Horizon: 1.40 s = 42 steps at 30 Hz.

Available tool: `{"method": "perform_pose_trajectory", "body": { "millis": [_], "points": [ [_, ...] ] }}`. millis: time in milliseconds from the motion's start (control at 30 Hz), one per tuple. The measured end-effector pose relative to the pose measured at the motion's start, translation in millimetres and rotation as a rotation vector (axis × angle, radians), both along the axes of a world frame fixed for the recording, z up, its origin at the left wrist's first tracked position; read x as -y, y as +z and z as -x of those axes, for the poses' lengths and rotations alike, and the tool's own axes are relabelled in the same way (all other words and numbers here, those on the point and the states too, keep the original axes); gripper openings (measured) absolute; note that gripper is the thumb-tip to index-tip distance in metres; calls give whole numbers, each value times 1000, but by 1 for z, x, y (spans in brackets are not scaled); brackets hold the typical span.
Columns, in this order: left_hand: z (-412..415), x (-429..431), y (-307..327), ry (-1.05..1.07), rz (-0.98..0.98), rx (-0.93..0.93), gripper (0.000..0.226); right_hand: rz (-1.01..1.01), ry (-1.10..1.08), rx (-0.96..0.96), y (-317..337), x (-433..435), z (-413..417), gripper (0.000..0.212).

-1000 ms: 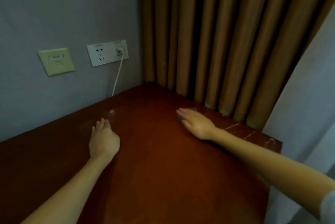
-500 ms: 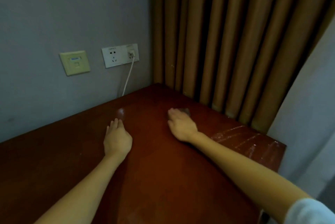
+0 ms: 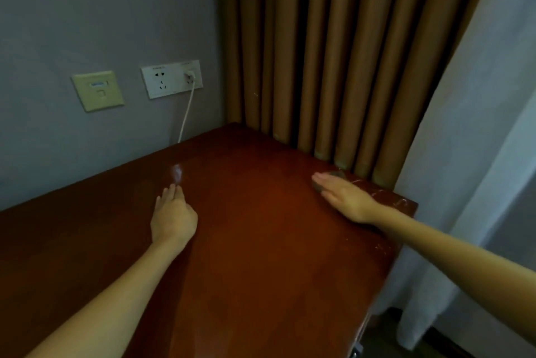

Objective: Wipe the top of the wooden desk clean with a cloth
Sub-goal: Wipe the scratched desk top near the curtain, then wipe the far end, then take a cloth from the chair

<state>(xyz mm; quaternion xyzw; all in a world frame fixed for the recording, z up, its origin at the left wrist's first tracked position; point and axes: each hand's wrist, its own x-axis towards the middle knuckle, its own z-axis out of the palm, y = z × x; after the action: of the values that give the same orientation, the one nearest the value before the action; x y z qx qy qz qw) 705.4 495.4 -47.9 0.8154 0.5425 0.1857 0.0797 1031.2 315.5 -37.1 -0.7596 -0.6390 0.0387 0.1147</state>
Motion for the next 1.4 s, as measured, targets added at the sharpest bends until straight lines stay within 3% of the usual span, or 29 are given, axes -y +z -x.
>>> {"method": "perform_pose_trajectory", "body": {
  "millis": [167,267,467,600,700,867,1033,1167,1267,1400],
  "points": [
    [-3,-3,-3,21,-16,-6,52,99,-411,-113,3,-51,-48,51],
    [-4,-2,-2,33,-15,-7,52,31,-573,-18,4,-77,-14,47],
    [-2,1,4,23,20,-5,52,-16,-87,50,1,-73,107,53],
    [0,2,4,12,44,-1,52,-53,241,43,0,-7,166,53],
    [1,1,4,4,58,-8,52,-63,374,17,2,52,159,53],
    [1,6,0,-29,59,-40,52,-44,131,-4,-1,87,70,51],
    [-4,26,-3,-59,36,-35,51,53,-238,-53,3,50,-43,50],
    [-17,52,-4,-96,25,-28,51,87,-433,-93,8,10,-50,52],
    [-31,72,-2,-127,25,-26,51,33,-384,-18,10,-9,-5,52],
    [-41,91,-1,-175,10,-30,51,21,-70,47,4,4,86,53]
  ]
}}
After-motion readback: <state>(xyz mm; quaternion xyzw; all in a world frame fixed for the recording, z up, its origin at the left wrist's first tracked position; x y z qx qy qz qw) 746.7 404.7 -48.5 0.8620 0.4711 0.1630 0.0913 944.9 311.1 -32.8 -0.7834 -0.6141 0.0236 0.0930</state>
